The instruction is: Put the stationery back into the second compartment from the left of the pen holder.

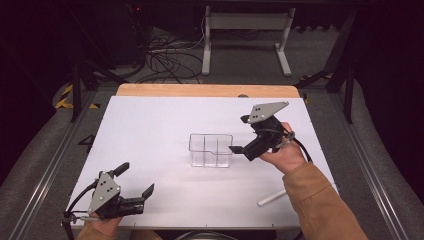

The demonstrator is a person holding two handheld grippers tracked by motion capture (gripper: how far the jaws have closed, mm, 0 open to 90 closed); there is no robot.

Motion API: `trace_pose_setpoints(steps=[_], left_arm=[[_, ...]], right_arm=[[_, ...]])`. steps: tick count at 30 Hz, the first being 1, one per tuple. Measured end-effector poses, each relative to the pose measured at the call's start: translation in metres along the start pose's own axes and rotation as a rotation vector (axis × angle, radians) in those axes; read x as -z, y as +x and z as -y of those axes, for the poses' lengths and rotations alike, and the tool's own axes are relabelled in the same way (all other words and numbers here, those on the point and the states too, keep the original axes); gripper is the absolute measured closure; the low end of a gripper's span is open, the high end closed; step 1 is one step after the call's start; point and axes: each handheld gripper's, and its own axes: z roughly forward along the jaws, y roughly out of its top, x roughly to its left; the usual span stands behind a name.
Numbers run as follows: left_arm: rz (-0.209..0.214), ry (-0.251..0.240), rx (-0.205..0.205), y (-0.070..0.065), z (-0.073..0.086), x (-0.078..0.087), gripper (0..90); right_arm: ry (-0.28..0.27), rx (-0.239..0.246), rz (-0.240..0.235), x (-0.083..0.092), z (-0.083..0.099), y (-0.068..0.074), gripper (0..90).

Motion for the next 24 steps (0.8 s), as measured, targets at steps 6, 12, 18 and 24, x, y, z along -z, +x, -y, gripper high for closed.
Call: trace_pose_setpoints(steps=[6, 12, 18, 24], left_arm=[[0.000, 0.000, 0.000, 0.000, 0.000, 0.000, 4.5], [-0.001, 0.001, 0.000, -0.001, 0.000, 0.000, 4.5], [-0.001, 0.000, -0.001, -0.001, 0.000, 0.000, 4.5], [-0.002, 0.002, -0.002, -0.001, 0.000, 0.000, 4.5]], right_arm=[[-0.001, 0.000, 0.035, 0.020, 0.012, 0.002, 0.0], [-0.009, -0.025, 0.056, 0.037, 0.025, 0.002, 0.5], [-0.023, -0.065, 0.056, 0.048, 0.042, 0.004, 0.0], [-0.022, -0.073, 0.084, 0.052, 0.061, 0.011, 0.0]])
